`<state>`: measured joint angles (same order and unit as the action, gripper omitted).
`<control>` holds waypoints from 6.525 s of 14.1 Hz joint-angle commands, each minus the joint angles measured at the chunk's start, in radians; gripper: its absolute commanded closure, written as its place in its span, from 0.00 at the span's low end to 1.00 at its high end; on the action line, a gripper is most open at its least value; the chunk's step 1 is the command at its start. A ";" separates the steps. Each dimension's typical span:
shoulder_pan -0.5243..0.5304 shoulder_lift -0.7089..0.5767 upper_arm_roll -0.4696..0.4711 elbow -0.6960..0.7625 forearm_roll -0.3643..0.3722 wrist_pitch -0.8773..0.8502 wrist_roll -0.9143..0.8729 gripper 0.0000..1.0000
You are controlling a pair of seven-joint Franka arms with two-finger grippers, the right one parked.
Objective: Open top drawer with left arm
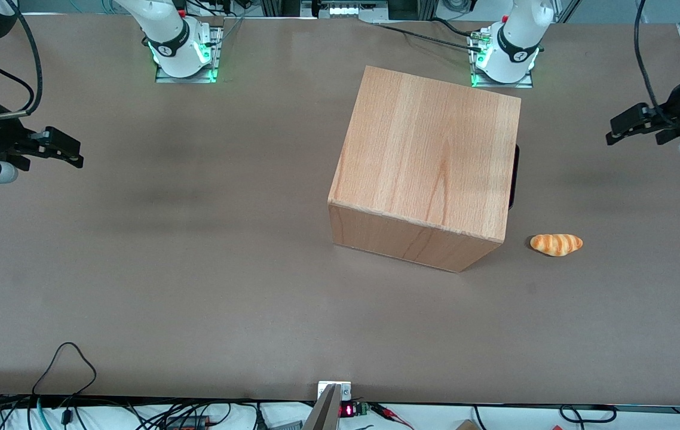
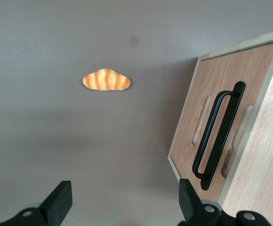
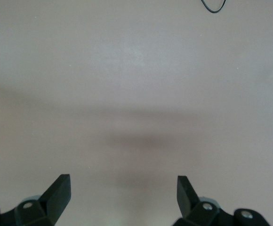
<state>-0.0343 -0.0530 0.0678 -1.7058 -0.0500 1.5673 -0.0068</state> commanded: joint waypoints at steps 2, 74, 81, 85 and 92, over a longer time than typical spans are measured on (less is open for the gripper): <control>-0.006 -0.004 -0.002 -0.092 -0.053 0.072 0.025 0.00; 0.203 0.297 0.122 -0.169 -0.263 0.628 0.708 0.00; 0.229 0.292 0.142 -0.077 -0.225 0.516 0.702 0.00; 0.229 0.286 0.155 -0.046 -0.222 0.433 0.650 0.00; 0.208 0.234 0.167 0.053 -0.122 0.245 0.490 0.00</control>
<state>0.1931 0.2171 0.2299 -1.6981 -0.2366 1.8856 0.5608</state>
